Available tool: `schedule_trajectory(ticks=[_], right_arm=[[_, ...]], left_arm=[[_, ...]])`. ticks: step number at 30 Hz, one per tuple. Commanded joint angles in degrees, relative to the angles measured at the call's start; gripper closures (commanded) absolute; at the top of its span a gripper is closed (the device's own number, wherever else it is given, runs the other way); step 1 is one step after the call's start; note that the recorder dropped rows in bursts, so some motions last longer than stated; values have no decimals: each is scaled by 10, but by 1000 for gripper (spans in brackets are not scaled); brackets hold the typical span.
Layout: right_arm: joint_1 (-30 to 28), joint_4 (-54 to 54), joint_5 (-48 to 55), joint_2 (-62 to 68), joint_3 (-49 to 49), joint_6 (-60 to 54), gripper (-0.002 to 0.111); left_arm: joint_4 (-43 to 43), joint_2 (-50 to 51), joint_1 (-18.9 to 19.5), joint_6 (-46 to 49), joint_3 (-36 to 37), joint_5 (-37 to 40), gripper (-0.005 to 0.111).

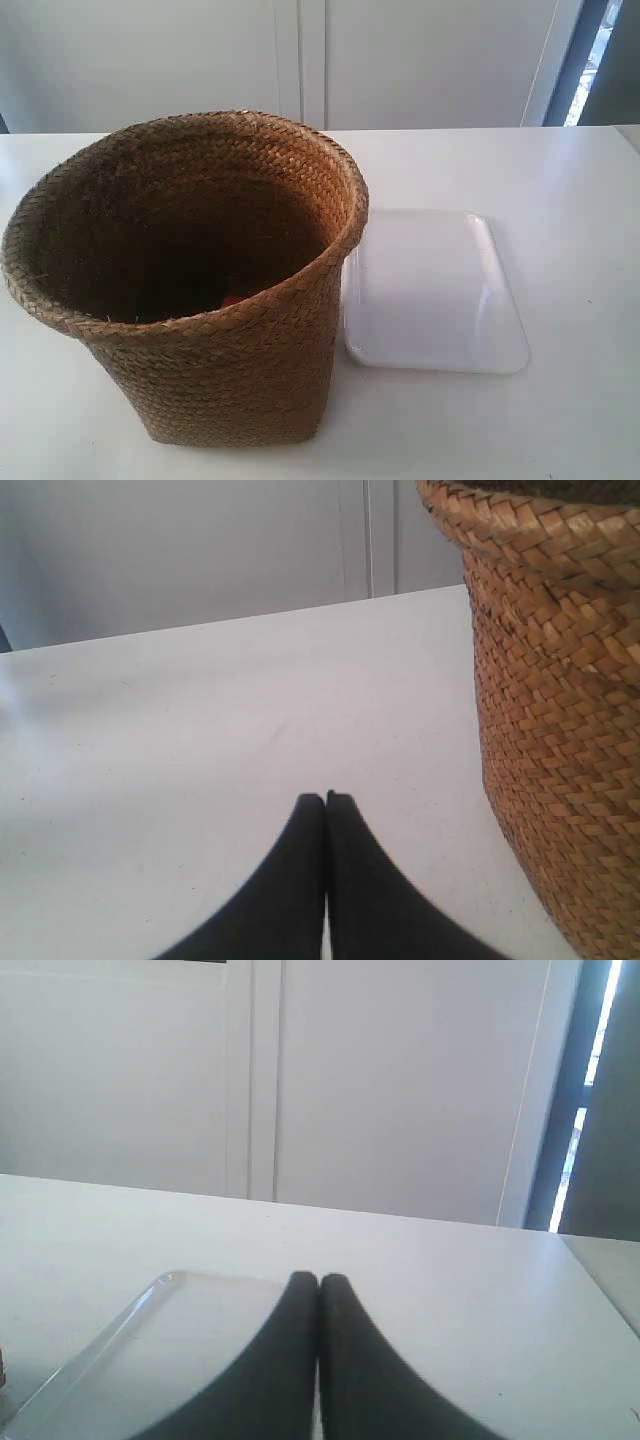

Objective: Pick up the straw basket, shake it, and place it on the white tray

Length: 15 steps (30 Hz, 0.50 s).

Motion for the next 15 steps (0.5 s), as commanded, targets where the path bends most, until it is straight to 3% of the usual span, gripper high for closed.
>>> schedule_trajectory(ticks=[1, 6, 10, 15], right_arm=[[-4, -1, -1, 2, 3, 1, 108], [-4, -1, -1, 2, 3, 1, 108], [-4, -1, -1, 2, 3, 1, 108], [-4, -1, -1, 2, 3, 1, 108]], left_arm=[[-2, -2, -1, -2, 2, 1, 107], [-2, -2, -1, -2, 2, 1, 107], [25, -2, -1, 97, 2, -4, 107], [25, -2, -1, 100, 2, -3, 107]])
